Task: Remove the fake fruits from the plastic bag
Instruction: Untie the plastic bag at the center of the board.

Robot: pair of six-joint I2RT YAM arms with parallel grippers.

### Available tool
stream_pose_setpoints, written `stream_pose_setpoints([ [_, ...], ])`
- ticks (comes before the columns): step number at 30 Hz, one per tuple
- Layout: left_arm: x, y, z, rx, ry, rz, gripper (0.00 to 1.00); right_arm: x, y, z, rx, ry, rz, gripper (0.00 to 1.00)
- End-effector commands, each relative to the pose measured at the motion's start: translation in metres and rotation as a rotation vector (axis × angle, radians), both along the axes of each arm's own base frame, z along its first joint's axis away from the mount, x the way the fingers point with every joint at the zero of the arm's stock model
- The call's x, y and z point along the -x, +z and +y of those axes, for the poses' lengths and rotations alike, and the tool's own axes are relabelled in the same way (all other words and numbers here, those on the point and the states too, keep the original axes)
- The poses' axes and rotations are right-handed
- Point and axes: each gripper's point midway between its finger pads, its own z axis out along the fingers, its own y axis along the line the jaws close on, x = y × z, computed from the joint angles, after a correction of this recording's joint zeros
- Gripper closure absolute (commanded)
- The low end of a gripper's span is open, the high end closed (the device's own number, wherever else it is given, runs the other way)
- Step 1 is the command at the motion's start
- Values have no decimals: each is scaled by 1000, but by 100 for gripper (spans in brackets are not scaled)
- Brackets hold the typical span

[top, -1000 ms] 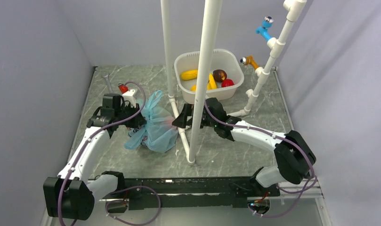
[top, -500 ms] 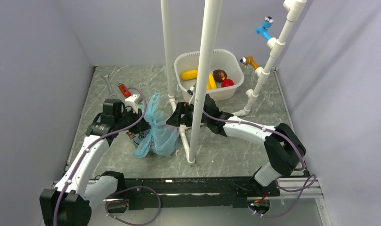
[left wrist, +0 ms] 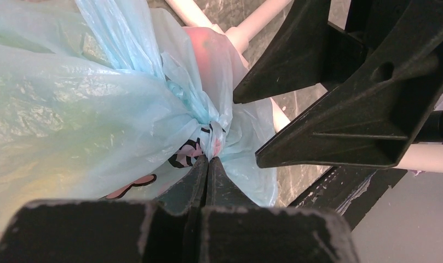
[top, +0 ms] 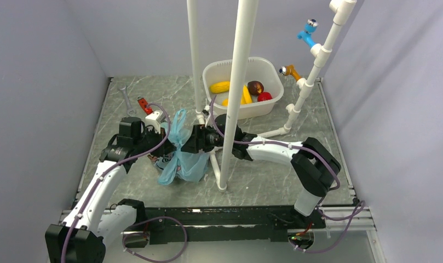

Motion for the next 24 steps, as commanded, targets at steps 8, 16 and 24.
stream_pose_setpoints([
  [8, -4, 10, -7, 30, -28, -36, 100, 1, 7, 21, -1, 10, -82, 32],
  [16, -5, 10, -5, 24, -17, -41, 100, 2, -4, 18, 43, -14, -69, 42],
  [24, -9, 18, 6, -15, 50, -95, 100, 0, 4, 12, 47, -48, -76, 85],
])
